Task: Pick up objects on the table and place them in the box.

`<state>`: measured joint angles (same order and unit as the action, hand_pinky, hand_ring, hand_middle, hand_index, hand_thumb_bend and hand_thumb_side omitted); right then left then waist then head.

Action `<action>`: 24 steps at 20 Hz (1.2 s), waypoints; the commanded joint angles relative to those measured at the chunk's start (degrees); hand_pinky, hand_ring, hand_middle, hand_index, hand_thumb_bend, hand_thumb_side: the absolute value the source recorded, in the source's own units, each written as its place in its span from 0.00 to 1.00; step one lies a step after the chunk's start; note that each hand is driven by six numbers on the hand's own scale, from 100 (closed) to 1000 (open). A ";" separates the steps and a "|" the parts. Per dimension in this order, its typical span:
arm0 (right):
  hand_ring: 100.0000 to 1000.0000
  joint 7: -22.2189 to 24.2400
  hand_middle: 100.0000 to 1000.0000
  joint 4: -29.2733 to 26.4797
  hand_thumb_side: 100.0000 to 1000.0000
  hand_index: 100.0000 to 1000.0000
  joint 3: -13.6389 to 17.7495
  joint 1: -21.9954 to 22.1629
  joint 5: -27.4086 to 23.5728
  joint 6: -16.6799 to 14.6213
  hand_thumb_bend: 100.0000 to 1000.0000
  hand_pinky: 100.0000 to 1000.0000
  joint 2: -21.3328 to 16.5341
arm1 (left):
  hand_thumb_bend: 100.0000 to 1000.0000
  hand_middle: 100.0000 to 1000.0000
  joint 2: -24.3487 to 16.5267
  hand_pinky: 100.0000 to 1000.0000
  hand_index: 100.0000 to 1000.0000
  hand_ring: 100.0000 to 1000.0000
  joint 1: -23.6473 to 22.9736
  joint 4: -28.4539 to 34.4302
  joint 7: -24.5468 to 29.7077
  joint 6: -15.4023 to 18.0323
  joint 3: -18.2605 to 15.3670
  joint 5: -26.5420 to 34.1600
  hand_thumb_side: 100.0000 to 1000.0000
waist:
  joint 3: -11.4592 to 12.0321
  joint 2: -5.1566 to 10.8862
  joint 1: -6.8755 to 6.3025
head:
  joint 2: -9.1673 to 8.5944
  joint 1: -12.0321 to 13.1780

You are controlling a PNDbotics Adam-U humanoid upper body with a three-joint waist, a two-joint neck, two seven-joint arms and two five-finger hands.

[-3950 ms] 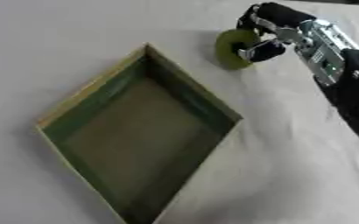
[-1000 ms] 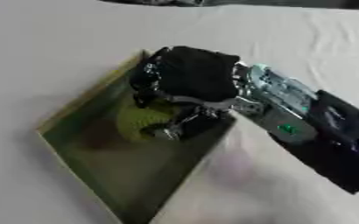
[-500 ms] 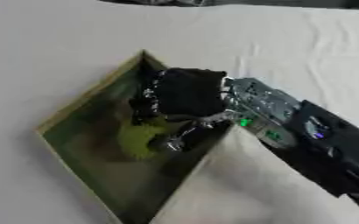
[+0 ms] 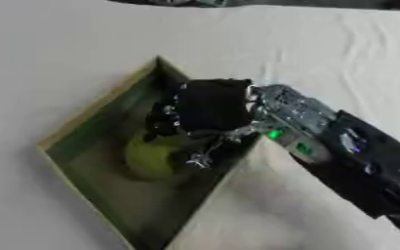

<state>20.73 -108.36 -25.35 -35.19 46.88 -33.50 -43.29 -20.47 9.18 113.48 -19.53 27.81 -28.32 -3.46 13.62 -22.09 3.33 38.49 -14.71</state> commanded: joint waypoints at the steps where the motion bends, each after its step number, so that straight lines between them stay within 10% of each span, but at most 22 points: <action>1: 0.76 0.87 0.74 -3.21 0.31 0.86 1.95 -0.47 -1.54 0.21 0.00 0.71 -2.44 | 0.00 0.47 -0.97 0.68 0.63 0.51 0.23 1.11 -0.09 -0.16 -0.31 -0.03 0.53 | -0.09 1.22 -0.36 | -0.39 0.12; 12: 0.76 -14.50 0.74 -6.23 0.17 0.86 11.61 0.33 -5.93 3.19 0.00 0.73 -5.96 | 0.00 0.47 -0.93 0.68 0.63 0.51 -0.08 1.11 -0.58 -0.23 -0.59 -0.34 0.53 | -0.99 1.38 -0.67 | -0.83 1.11; 15: 0.76 -22.78 0.73 -6.23 0.00 0.82 16.54 3.24 -8.78 6.79 0.01 0.73 -6.66 | 0.00 0.47 -0.91 0.68 0.63 0.51 -0.10 1.11 -0.86 -0.21 -0.76 -0.45 0.53 | -1.33 1.28 -0.83 | -1.17 1.72; 24: 0.76 -37.54 0.72 -6.23 0.00 0.79 32.78 12.44 -15.74 18.20 0.00 0.73 -4.44 | 0.00 0.47 -0.70 0.68 0.63 0.51 -0.26 1.11 -1.56 -0.12 -1.10 -1.00 0.53 | -2.29 0.72 -1.32 | -1.79 3.36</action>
<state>-15.54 -113.67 5.30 -22.39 31.98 -16.02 -46.66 -20.02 8.98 113.48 -20.78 27.66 -28.73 -4.10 11.31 -22.28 2.21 37.43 -11.59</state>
